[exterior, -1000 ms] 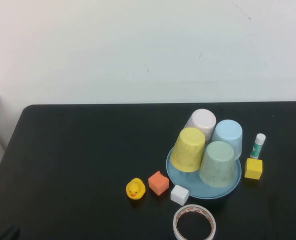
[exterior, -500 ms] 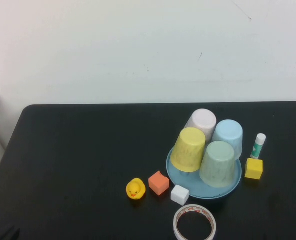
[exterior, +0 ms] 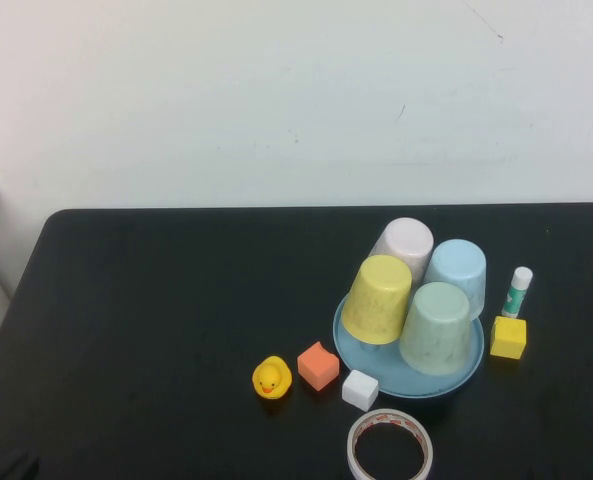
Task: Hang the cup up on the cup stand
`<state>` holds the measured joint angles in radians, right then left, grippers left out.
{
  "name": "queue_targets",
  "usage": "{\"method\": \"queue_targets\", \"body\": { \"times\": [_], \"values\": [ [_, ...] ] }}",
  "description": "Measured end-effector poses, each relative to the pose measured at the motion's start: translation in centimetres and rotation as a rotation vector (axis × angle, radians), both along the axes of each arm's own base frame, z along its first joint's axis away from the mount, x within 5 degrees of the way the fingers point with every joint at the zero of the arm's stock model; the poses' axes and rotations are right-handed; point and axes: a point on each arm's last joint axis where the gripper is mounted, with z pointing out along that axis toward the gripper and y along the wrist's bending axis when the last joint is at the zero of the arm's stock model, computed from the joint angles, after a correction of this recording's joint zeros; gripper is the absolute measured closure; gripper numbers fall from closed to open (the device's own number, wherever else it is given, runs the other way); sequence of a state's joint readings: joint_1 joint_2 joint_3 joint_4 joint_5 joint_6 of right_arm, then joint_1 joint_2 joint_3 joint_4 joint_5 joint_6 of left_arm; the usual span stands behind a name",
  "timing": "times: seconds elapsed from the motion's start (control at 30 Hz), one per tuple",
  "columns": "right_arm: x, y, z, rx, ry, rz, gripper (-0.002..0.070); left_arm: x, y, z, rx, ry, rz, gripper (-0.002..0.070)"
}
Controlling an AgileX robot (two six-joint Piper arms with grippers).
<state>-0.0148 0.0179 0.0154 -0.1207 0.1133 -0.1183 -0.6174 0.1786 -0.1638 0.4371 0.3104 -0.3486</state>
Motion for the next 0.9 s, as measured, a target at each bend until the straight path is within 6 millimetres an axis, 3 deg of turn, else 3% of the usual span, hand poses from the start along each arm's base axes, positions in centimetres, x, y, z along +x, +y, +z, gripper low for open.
{"method": "queue_targets", "body": {
  "times": [0.43,0.9],
  "values": [
    [-0.5,-0.2,-1.9,0.054,0.164,-0.029,0.0677,0.0,0.0,0.0,0.000,0.000,0.000,0.0676],
    [-0.6,0.0,-2.0,0.110,0.185,-0.009,0.0678,0.0,0.0,0.0,0.001,0.001,0.000,0.0676]
  ]
}}
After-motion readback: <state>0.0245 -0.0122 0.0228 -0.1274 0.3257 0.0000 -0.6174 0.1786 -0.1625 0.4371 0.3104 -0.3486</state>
